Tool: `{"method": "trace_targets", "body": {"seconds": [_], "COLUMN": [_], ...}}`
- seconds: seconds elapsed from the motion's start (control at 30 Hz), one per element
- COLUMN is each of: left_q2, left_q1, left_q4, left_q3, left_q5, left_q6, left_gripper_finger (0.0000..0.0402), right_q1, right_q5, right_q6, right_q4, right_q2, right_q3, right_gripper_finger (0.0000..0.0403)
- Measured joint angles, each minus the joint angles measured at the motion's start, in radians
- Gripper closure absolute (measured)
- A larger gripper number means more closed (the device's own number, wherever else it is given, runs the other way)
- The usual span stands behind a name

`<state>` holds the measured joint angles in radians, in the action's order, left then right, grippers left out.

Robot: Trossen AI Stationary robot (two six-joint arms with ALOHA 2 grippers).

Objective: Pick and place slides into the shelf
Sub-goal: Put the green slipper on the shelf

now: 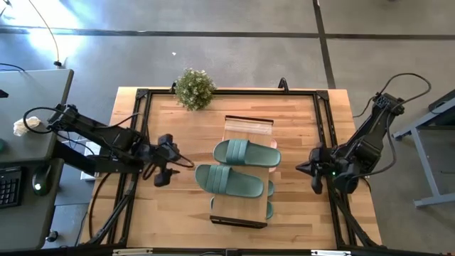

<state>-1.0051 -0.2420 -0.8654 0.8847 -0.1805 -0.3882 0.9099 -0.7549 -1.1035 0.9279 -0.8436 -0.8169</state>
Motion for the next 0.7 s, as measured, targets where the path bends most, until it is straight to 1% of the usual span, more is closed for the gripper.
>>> {"method": "trace_targets", "body": {"seconds": [0.03,0.13,0.3,0.37,0.43,0.53,0.57,0.63,0.7], "left_q2": [-0.004,-0.016,-0.032,-0.040,-0.051,-0.078,-0.090,-0.122,-0.144], "left_q1": [0.000,0.000,0.000,0.000,0.000,0.000,-0.001,-0.005,-0.007], "left_q4": [-0.030,-0.050,-0.063,-0.039,-0.031,0.053,0.069,0.108,0.098], "left_q3": [-0.001,0.000,-0.001,0.001,-0.001,0.000,0.000,0.000,-0.001], "left_q5": [-0.015,-0.029,-0.028,-0.032,0.005,0.102,0.119,0.131,0.117], "left_q6": [-0.001,-0.012,-0.035,-0.043,-0.016,0.069,0.093,0.134,0.180], "left_gripper_finger": [0.0135,0.0135,0.0135,0.0135,0.0135,0.0135,0.0135,0.0137,0.0143], "right_q1": [0.000,-0.001,-0.006,-0.007,-0.008,-0.008,-0.008,-0.007,-0.012], "right_q5": [-0.008,-0.002,0.027,0.028,0.026,0.023,0.023,0.021,0.005], "right_q6": [0.033,0.128,0.170,0.173,0.205,0.277,0.301,0.342,0.344], "right_q4": [-0.021,-0.051,-0.048,-0.052,-0.082,-0.157,-0.190,-0.225,-0.246], "right_q2": [-0.003,-0.014,-0.029,-0.036,-0.047,-0.090,-0.110,-0.156,-0.201], "right_q3": [0.000,0.000,0.001,0.001,0.001,0.001,0.000,0.000,0.000], "right_gripper_finger": [0.0403,0.0403,0.0403,0.0403,0.0403,0.0403,0.0403,0.0403,0.0403]}}
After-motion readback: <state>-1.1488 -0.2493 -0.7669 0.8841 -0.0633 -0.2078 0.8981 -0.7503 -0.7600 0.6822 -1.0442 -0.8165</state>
